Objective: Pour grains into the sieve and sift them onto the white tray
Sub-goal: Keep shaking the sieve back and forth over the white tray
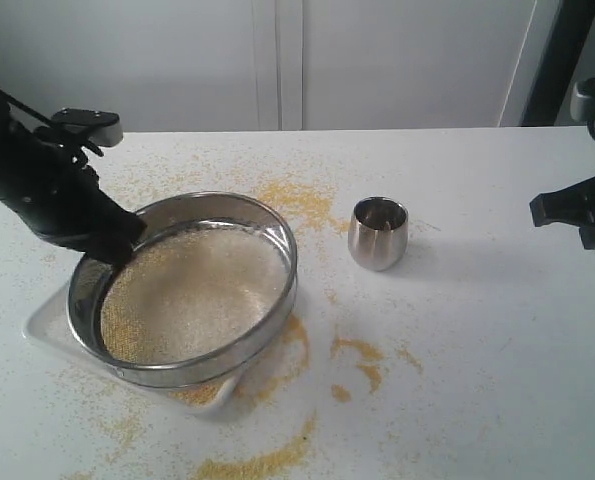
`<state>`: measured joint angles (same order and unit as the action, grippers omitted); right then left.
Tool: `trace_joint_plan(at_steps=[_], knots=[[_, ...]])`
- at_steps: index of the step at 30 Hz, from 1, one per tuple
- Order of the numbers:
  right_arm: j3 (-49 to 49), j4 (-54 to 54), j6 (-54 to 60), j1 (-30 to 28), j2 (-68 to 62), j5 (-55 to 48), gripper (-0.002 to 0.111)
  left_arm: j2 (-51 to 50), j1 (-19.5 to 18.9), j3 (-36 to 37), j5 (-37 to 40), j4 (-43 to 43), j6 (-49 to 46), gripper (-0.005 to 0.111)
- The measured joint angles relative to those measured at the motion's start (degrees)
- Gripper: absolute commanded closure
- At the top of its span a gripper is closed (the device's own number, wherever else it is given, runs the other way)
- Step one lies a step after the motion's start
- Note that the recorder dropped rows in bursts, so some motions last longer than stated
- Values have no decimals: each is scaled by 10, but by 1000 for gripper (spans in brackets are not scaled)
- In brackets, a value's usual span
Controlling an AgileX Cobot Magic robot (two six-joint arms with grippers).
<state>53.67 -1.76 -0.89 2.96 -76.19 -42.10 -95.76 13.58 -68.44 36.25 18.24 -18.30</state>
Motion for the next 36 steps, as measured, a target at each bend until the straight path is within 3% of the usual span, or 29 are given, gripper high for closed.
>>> trace_joint_plan(at_steps=[2,6,8,10,12,15,17,21,23,30,32,36], knots=[[0,0,0,0,0,0,108,1,-18,0,6,-8,3,107],[0,1,0,0,0,0,108,1,-111,0,5,-58,56,107],[0,2,0,0,0,0,108,1,-126,0,-3,-47,34,107],[0,2,0,0,0,0,108,1,-106,0,-2,-1,-7,107],[0,2,0,0,0,0,108,1,-62,0,-1,36,-33,107],[0,2,-2,0,0,0,108,1,-23,0,8,17,-36,107],[0,2,-2,0,0,0,108,1,-34,0,18,-36,1,107],[0,2,-2,0,0,0,108,1,-98,0,10,-109,59,107],[0,2,-2,0,0,0,108,1,-102,0,7,-121,62,107],[0,2,-2,0,0,0,108,1,10,6,18,-22,-3,107],[0,2,-2,0,0,0,108,1,6,8,28,-16,-6,107],[0,2,-2,0,0,0,108,2,-82,10,20,-61,42,107]])
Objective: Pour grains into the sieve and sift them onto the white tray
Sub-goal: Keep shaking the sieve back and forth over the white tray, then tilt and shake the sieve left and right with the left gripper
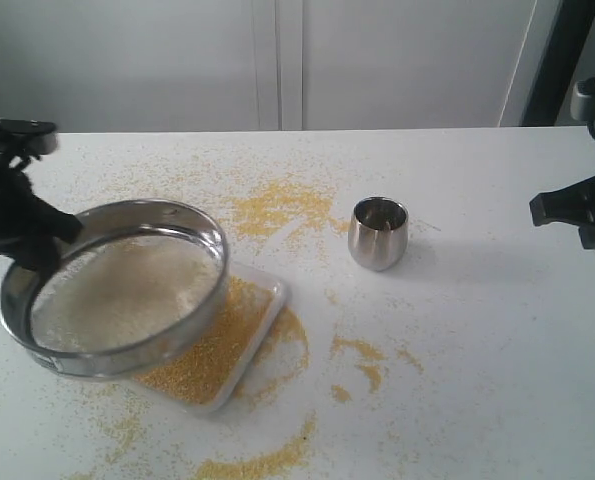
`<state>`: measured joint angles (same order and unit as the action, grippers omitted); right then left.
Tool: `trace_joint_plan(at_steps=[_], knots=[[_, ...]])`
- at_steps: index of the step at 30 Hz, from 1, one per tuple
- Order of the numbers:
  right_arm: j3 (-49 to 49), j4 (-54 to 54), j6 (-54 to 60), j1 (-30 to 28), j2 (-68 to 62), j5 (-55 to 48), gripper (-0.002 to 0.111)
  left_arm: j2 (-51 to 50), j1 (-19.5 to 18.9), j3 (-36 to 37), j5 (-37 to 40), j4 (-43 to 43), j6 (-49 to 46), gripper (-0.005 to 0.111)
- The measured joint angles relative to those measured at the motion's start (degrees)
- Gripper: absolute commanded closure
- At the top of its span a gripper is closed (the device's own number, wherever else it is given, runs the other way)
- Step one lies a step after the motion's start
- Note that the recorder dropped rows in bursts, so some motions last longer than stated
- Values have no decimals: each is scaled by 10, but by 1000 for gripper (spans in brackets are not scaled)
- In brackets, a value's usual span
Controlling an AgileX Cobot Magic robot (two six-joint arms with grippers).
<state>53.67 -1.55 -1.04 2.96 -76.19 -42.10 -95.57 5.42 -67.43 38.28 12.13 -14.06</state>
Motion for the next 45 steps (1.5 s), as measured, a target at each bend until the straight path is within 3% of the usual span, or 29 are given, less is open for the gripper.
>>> trace_joint_plan(at_steps=[3,8,10,13,14,16,18,22,24,31,32,35,36,38,39,40,41,45], knots=[[0,0,0,0,0,0,108,0,-19,2,-21,6,-8,107],[0,0,0,0,0,2,108,0,66,10,-36,65,-70,107],[0,0,0,0,0,2,108,0,74,11,-27,41,-61,107],[0,0,0,0,0,2,108,0,27,12,-26,-47,20,107],[0,0,0,0,0,3,108,0,-4,12,-29,-62,43,107],[0,0,0,0,0,3,108,0,-31,13,-42,-60,36,107],[0,0,0,0,0,3,108,0,-31,18,-52,-11,-34,107],[0,0,0,0,0,3,108,0,37,31,-42,121,-132,107],[0,0,0,0,0,3,108,0,51,31,-39,124,-147,107],[0,0,0,0,0,3,108,0,-28,32,-87,30,-57,107],[0,0,0,0,0,3,108,0,-24,32,-95,36,-69,107],[0,0,0,0,0,3,108,0,61,32,-90,96,-152,107],[0,0,0,0,0,3,108,0,72,30,-80,83,-156,107],[0,0,0,0,0,3,108,0,62,22,-50,-26,-94,107],[0,0,0,0,0,3,108,0,33,14,-46,-96,-25,107],[0,0,0,0,0,3,108,-1,20,8,-48,-114,0,107],[0,0,0,0,0,3,108,-1,13,1,-64,-106,0,107],[0,0,0,0,0,3,108,-16,97,-10,-50,35,-106,107]])
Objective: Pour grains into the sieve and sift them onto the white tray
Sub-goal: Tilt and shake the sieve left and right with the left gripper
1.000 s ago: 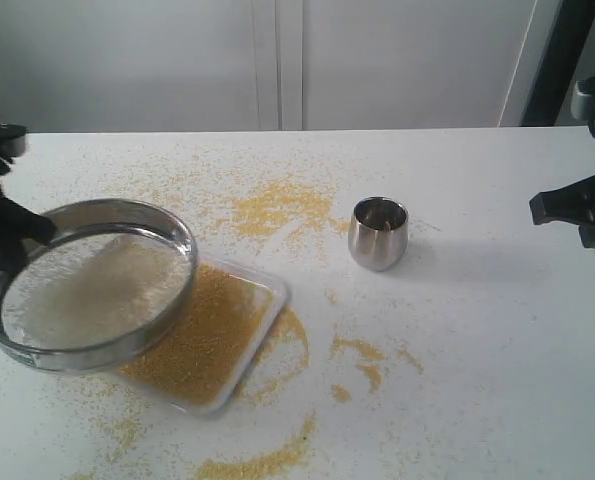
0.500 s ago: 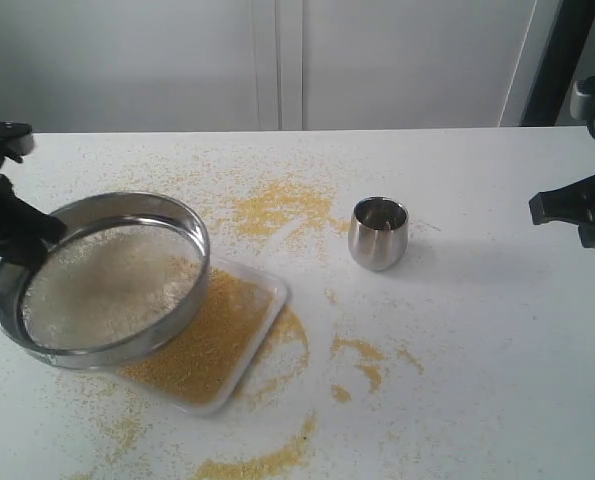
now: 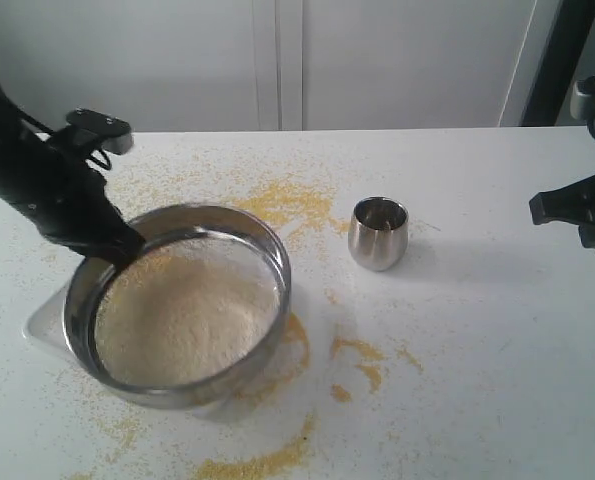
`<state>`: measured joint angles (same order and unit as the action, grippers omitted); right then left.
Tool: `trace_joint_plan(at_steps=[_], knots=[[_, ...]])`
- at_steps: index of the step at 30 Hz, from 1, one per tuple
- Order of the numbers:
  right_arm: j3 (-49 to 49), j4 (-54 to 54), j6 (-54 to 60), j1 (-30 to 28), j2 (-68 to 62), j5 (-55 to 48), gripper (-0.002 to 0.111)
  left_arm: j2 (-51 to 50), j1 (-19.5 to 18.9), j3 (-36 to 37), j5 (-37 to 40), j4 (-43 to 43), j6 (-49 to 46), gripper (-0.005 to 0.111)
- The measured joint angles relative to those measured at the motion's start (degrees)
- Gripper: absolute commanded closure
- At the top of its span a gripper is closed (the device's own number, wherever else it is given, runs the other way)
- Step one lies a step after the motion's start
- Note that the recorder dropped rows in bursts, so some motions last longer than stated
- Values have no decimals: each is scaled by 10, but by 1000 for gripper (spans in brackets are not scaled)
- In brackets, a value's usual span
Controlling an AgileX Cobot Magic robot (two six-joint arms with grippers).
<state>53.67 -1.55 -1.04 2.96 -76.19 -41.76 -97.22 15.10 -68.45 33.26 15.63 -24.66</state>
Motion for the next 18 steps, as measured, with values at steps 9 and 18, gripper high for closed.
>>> trace_joint_plan(at_steps=[9,18], knots=[[0,0,0,0,0,0,108,-12,-59,-39,39,136,-73,107],[0,0,0,0,0,0,108,-10,-102,-39,54,35,12,107]])
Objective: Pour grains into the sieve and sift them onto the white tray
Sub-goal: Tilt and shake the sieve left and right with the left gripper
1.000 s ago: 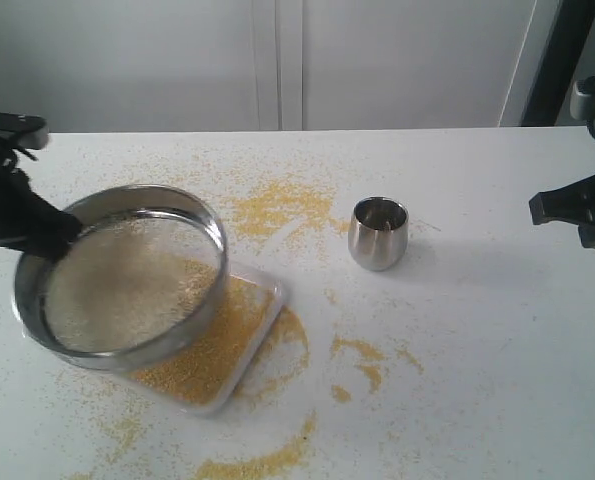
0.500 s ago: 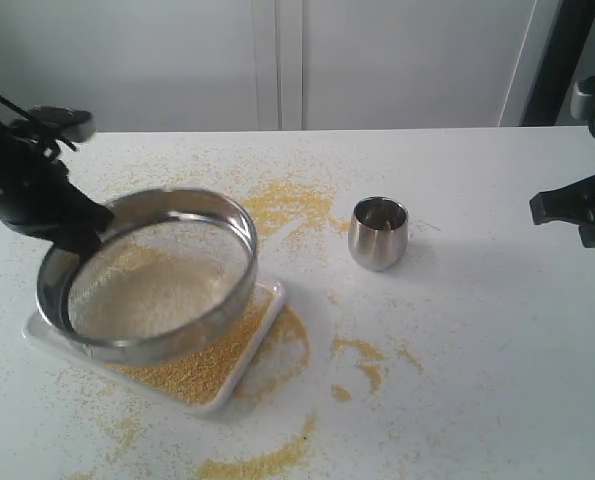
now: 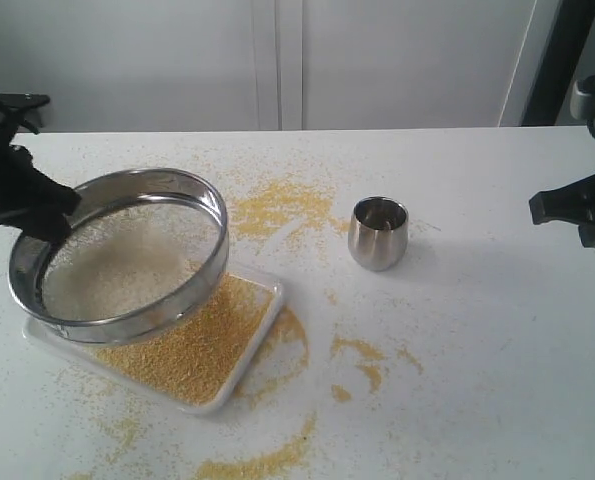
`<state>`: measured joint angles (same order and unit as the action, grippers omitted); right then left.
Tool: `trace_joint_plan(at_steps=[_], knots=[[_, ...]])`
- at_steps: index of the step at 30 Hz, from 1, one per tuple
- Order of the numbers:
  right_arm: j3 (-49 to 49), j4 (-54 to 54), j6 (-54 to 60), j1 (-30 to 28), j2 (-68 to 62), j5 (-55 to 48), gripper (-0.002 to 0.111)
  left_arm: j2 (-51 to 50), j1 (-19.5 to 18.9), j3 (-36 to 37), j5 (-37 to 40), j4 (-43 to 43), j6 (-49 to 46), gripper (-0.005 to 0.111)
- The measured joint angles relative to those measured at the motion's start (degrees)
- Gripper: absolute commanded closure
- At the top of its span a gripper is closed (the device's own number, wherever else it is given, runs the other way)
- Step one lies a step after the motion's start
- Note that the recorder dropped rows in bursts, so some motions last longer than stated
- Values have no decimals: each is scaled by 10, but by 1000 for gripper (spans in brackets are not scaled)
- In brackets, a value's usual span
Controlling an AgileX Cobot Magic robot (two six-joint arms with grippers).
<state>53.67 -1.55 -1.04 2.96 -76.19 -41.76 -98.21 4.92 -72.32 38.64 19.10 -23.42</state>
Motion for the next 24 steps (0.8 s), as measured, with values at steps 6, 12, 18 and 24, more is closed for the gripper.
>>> trace_joint_plan(at_steps=[6,12,18,24], knots=[[0,0,0,0,0,1,108,0,55,-1,12,28,-58,107],[0,0,0,0,0,2,108,0,19,-1,-15,-89,58,107],[0,0,0,0,0,2,108,0,30,-1,5,-54,-8,107],[0,0,0,0,0,2,108,0,34,-1,-1,-44,26,107]])
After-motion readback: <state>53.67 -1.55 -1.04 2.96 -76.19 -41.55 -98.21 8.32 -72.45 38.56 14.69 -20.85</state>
